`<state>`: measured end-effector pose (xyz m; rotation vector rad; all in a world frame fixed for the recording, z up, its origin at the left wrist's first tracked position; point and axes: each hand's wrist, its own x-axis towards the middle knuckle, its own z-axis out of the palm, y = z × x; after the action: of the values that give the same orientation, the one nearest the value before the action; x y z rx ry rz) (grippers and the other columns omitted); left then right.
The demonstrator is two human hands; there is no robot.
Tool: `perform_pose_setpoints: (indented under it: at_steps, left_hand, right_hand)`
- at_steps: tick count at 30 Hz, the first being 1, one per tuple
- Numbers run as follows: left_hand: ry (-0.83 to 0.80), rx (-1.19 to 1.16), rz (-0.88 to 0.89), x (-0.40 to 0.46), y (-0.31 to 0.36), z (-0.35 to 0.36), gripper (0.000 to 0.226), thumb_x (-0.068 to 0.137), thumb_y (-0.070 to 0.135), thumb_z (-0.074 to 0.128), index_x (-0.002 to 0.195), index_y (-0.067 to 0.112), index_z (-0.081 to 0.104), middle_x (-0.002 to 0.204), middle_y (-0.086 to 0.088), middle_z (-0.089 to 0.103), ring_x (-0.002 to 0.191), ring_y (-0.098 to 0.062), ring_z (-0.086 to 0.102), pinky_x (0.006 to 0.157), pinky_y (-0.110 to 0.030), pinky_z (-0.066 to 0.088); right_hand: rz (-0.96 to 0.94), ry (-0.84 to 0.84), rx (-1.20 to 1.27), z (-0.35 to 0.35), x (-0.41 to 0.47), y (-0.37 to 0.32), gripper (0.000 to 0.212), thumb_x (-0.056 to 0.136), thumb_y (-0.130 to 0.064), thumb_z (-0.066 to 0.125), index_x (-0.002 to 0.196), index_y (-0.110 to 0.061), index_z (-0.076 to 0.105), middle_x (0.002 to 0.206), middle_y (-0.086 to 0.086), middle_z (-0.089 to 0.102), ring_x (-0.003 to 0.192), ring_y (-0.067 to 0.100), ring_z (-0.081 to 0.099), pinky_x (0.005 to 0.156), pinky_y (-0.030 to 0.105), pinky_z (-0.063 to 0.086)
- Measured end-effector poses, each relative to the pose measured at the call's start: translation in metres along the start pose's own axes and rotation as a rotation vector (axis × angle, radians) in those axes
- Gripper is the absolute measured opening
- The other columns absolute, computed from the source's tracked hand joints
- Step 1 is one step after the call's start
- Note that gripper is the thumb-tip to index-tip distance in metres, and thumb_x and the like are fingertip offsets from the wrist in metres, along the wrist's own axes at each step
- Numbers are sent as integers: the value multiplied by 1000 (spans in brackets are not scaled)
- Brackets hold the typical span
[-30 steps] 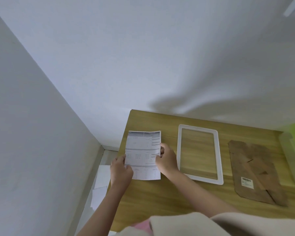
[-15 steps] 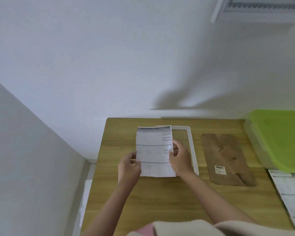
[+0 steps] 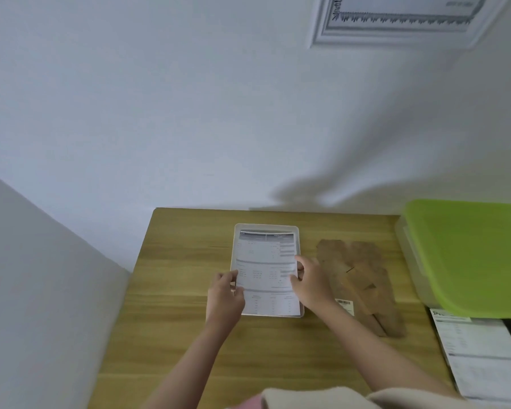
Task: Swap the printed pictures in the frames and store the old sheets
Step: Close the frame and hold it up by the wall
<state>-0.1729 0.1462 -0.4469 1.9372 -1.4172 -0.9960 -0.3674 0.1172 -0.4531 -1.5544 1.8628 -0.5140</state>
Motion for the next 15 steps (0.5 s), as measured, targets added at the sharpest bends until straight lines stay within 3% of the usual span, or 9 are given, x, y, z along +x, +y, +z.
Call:
perform_pose_setpoints:
  at_steps: [4,7,10,15]
  left_hand:
    - [-20,67,-12,3,-6,3,38,86,7,56,124,7,54,106,1,46,90,-13,54,78,-22,45]
    - [-31,121,-12,8,-6,4,39,86,7,56,125,7,53,107,0,45,87,-14,53,75,-22,44]
    - [-14,145,-17,11,-3,5,42,86,7,55,127,8,52,106,1,42,88,-15,53,74,-23,44]
    - [50,130,28,3,16,15,39,87,10,57,125,11,53,110,1,43,90,-15,54,75,-24,46]
  right_hand:
    - [-10,-43,-25,1,7,5,27,87,-10,57,111,-21,56,106,2,51,78,11,55,72,23,49]
    - [-9,-85,-52,0,11,8,39,88,-15,58,127,-18,50,108,1,46,72,4,47,70,19,40]
    - [8,-99,-56,-5,11,9,50,90,-22,59,137,-17,43,117,3,43,84,8,50,77,18,40]
    - [20,-34,21,-24,0,20,50,92,-25,58,138,-16,42,127,4,43,108,14,54,86,21,45]
